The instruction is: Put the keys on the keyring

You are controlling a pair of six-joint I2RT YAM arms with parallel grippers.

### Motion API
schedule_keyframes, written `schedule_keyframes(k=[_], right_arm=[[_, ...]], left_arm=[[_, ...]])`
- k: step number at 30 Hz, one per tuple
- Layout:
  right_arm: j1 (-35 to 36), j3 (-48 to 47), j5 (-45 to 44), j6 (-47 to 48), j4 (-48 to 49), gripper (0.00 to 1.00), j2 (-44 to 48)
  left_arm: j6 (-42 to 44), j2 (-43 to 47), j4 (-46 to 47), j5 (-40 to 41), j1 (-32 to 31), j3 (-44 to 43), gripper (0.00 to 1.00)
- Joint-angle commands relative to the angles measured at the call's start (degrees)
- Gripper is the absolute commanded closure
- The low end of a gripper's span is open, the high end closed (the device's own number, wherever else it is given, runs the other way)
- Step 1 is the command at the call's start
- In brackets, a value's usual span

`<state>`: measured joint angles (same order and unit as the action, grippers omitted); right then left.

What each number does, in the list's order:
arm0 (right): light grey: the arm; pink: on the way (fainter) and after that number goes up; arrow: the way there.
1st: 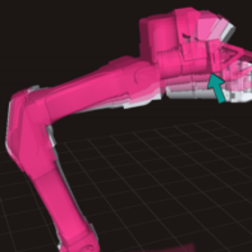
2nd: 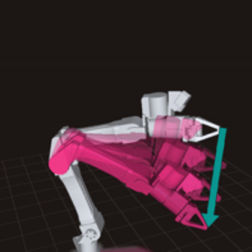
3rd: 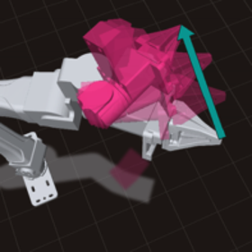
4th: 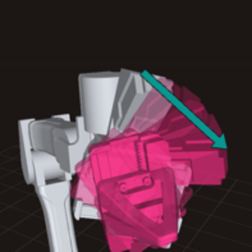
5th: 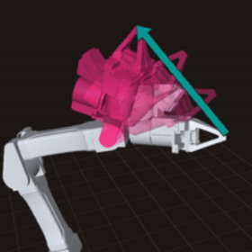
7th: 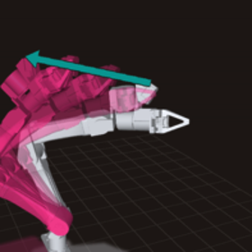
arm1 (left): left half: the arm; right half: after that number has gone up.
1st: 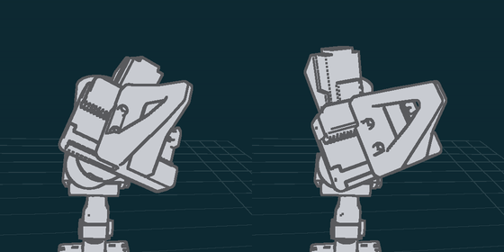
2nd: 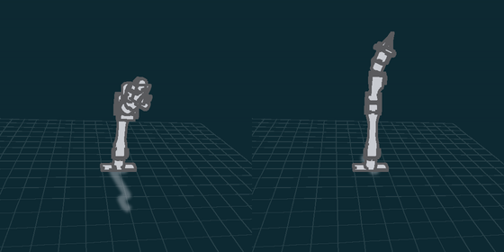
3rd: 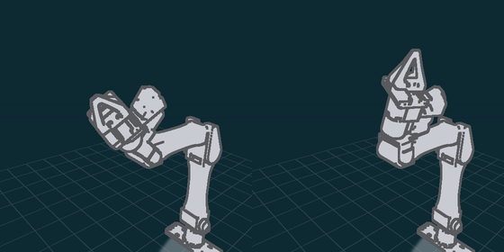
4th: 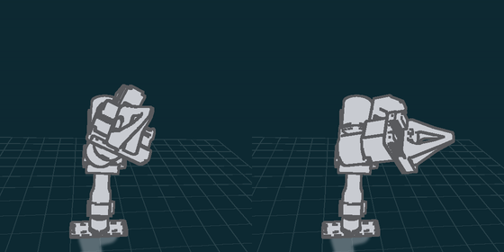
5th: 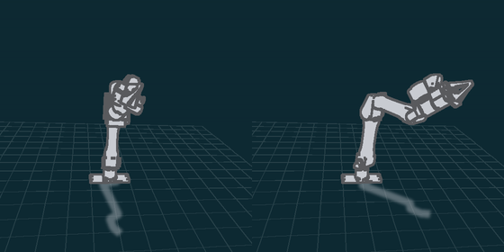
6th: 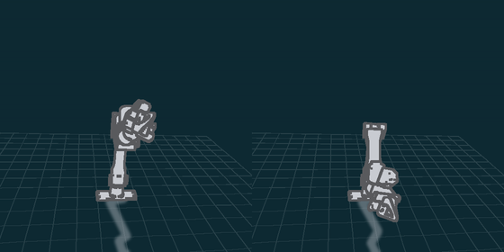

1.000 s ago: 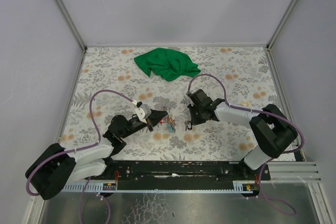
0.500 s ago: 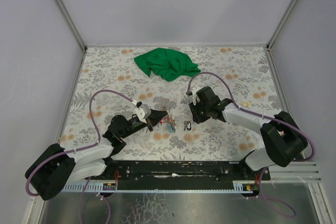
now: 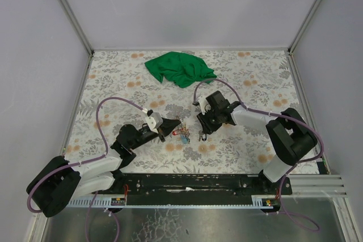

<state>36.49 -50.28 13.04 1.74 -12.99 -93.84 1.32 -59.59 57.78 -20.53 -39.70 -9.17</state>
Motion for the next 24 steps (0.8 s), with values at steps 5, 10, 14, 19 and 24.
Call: schedule_keyframes(k=[5, 10, 14, 19, 24], right_arm=[[-0.02, -3.36, 5.54, 4.18, 2.11, 0.59, -3.23], [-0.02, -3.71, 6.47, 4.85, 2.26, 0.6, -3.95], [-0.02, -4.07, 7.69, 5.99, 1.98, 0.59, -3.9], [-0.01, -5.33, 10.1, 9.11, 0.76, 0.57, -3.92], [0.01, -6.96, 9.31, 10.44, -0.22, 0.59, -5.61]], left_arm=[[0.91, 1.23, 3.14, 0.62, 0.21, 0.17, 1.0], [0.94, 1.36, 3.2, 0.58, 0.27, 0.12, 1.0], [0.96, 1.43, 3.07, 0.46, 0.31, 0.12, 1.0], [0.96, 1.46, 2.98, 0.39, 0.28, 0.12, 1.0], [0.95, 1.7, 2.79, 0.38, 0.27, 0.12, 1.0]])
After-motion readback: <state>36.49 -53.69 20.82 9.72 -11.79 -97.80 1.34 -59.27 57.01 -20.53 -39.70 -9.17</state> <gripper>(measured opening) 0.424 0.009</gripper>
